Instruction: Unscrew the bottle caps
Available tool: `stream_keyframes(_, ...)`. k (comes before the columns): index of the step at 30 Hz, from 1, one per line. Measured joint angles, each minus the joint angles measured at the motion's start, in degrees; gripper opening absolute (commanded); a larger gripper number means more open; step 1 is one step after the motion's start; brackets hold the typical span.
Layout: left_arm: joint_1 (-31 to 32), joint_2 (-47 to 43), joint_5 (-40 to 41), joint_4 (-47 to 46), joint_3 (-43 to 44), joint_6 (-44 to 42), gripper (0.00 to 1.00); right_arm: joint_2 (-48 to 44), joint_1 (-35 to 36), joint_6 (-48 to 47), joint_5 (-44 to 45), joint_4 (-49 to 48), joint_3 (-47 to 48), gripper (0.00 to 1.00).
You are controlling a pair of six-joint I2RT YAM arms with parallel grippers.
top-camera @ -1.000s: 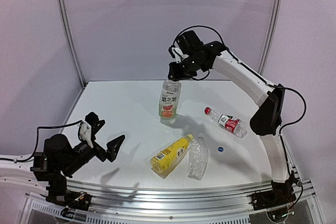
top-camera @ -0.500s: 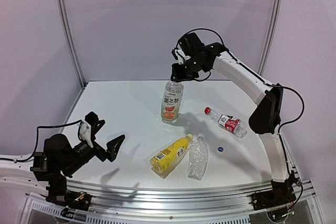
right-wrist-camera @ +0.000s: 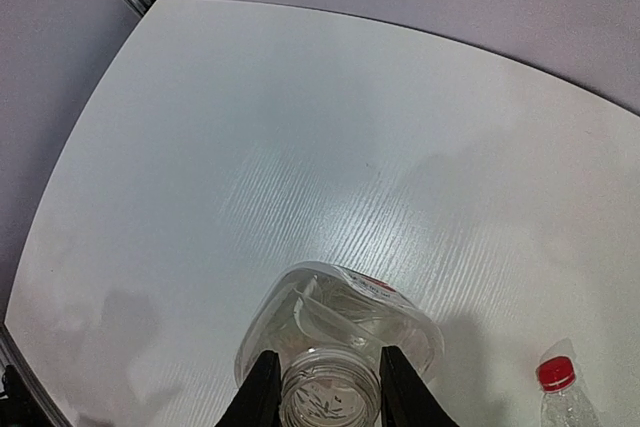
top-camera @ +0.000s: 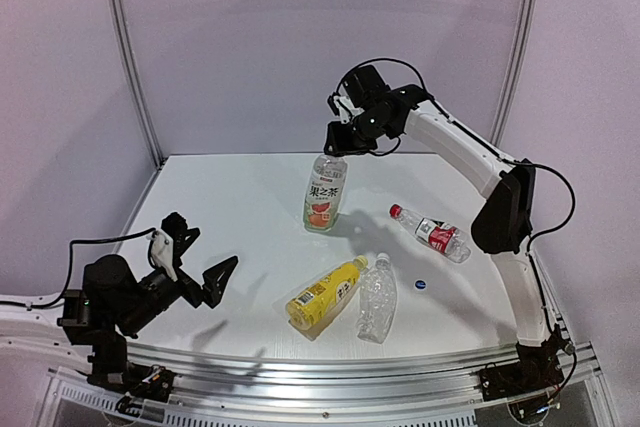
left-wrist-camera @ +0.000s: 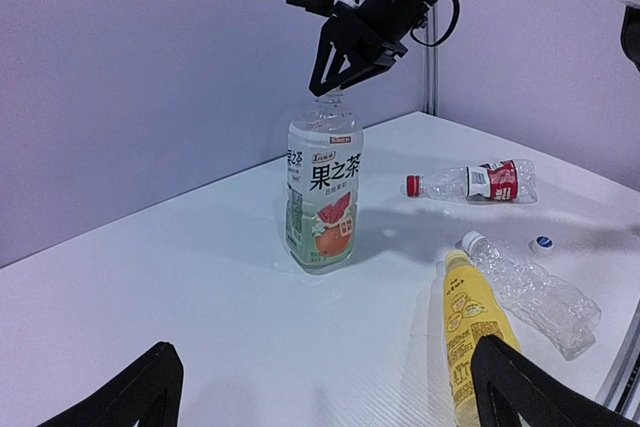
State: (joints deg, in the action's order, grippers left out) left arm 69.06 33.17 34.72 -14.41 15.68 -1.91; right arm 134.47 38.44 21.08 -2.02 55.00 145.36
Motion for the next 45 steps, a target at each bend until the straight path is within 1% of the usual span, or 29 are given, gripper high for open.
stream_keyframes(6, 0.0, 0.0, 0.0, 0.0, 0.0, 0.0, 0.99, 0.4, 0.0, -0.1, -0.9, -1.1, 0.0, 0.46)
stream_keyframes(13, 0.0, -0.1, -0.3, 0.0, 0.0, 0.0, 0.99, 0.8, 0.0, 0.0, -1.7, -2.1, 0.0, 0.47)
stream_keyframes(18, 0.0, -0.1, -0.4, 0.0, 0.0, 0.0, 0.99, 0.8, 0.0, 0.2, -1.9, -2.6, 0.0, 0.53)
stream_keyframes(29, 0.0, -0.1, -0.4, 0.1, 0.0, 0.0, 0.99, 0.8, 0.0, 0.3, -3.8, -3.6, 0.0, 0.58)
stream_keyframes(32, 0.0, 0.1, 0.0, 1.3, 0.5, 0.4, 0.99, 0.8, 0.0, 0.4, -5.4, -4.0, -0.3, 0.62)
stream_keyframes(36, -0.1, 2.0, 0.9, 3.1, 2.7, 0.9, 0.99, -0.4, 0.0, 0.9, -7.5, -5.1, -3.9, 0.63)
stream_keyframes(40, -0.3, 5.2, 1.4, 5.2, 5.5, 2.5, 0.99, -2.9, 0.1, 0.5, -7.8, -4.4, -6.8, 0.65)
stream_keyframes(43, -0.8, 8.7, 0.4, 7.9, 7.9, 4.1, 0.99, -7.9, 0.2, -0.5, -7.3, -4.2, -11.4, 0.66)
stream_keyframes(45, -1.6, 10.6, -0.7, 10.0, 9.4, 5.3, 0.99, -13.4, 0.2, -1.3, -6.8, -4.8, -17.2, 0.66)
